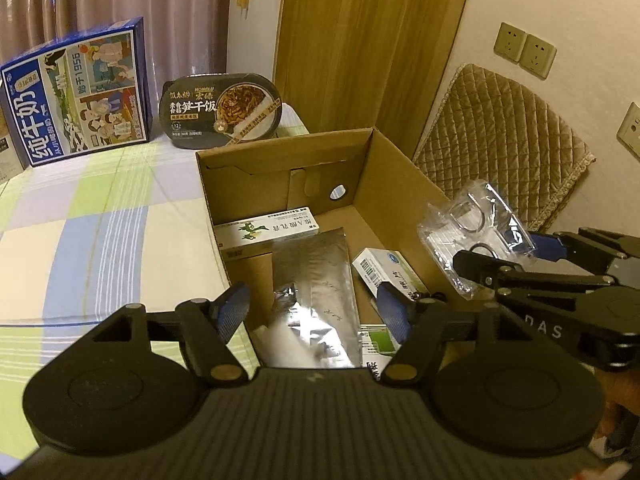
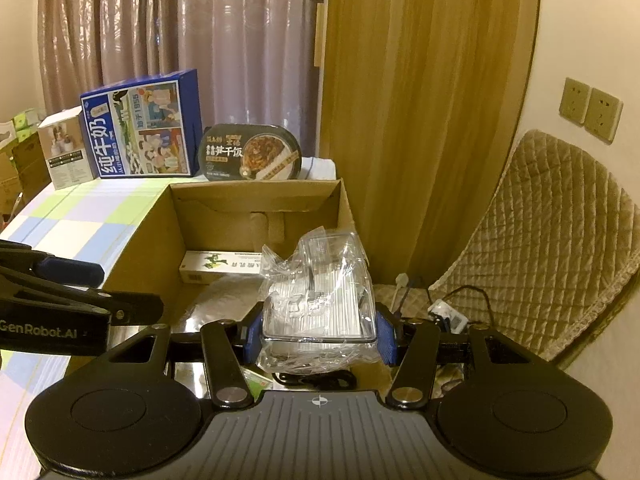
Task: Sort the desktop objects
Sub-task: 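Open both tools to drop the adapter and wrapped rack into the box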
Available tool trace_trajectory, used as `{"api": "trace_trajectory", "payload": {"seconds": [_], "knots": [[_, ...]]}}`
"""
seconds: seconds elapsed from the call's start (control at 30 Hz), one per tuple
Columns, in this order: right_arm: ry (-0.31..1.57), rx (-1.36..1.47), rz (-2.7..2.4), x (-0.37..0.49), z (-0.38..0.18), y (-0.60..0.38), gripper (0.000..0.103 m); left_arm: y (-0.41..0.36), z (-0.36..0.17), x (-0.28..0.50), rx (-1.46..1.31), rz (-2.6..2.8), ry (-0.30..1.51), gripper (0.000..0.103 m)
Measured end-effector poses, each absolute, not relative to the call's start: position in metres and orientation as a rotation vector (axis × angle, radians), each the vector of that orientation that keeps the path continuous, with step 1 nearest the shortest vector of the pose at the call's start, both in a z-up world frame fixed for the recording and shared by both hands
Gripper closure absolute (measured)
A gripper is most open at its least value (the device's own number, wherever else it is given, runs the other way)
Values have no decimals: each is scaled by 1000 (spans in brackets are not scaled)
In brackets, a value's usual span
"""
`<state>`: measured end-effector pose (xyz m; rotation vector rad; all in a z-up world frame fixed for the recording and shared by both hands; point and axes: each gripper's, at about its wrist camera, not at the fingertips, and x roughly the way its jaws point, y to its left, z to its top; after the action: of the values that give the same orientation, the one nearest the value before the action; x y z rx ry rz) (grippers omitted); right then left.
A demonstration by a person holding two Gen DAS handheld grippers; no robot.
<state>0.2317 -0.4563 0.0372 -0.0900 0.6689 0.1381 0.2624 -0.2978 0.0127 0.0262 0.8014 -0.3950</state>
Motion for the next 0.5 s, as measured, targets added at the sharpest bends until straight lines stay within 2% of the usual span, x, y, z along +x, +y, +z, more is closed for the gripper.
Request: {"api": "trace_trajectory", "payload": {"seconds": [0.5], "knots": [[679,-59,169,241,39,-444,51,-289,17,253,80,-406,780,36]]}}
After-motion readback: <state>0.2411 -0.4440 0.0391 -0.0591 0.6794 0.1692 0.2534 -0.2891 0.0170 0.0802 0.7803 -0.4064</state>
